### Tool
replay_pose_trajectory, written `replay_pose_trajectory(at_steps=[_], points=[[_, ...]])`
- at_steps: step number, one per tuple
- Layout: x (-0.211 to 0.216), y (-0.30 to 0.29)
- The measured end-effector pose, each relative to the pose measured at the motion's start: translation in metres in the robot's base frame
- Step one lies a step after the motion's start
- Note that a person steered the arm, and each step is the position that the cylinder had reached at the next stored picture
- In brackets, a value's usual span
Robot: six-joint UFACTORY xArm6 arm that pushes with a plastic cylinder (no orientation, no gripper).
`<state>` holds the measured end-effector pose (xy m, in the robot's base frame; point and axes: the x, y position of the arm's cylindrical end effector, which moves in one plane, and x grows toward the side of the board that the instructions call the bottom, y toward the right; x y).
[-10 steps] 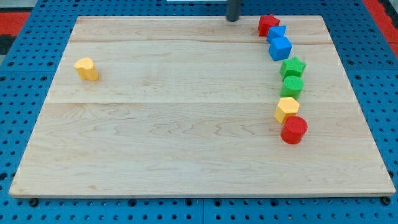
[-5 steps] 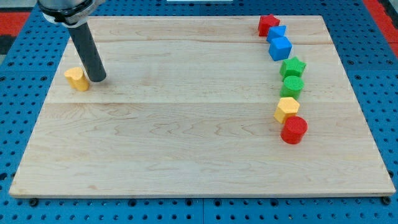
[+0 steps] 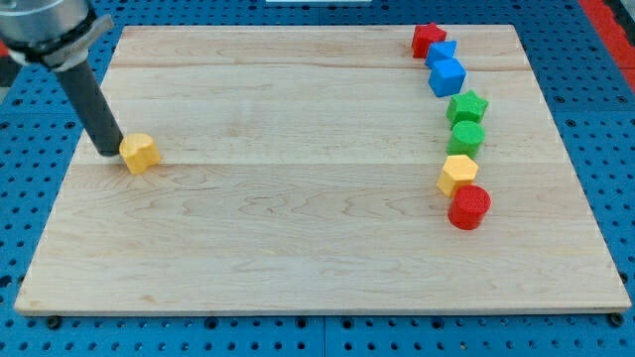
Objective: Place the yellow heart below the red circle
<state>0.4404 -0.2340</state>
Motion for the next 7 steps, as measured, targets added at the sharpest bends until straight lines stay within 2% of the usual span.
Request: replay_pose_trajectory(at_steps=[1, 2, 3, 4, 5, 7], points=[[0.041, 0.050], [0.045, 0.072], [0.032, 0.023], [0.012, 0.071], [0.021, 0.123], [-0.021, 0.167]])
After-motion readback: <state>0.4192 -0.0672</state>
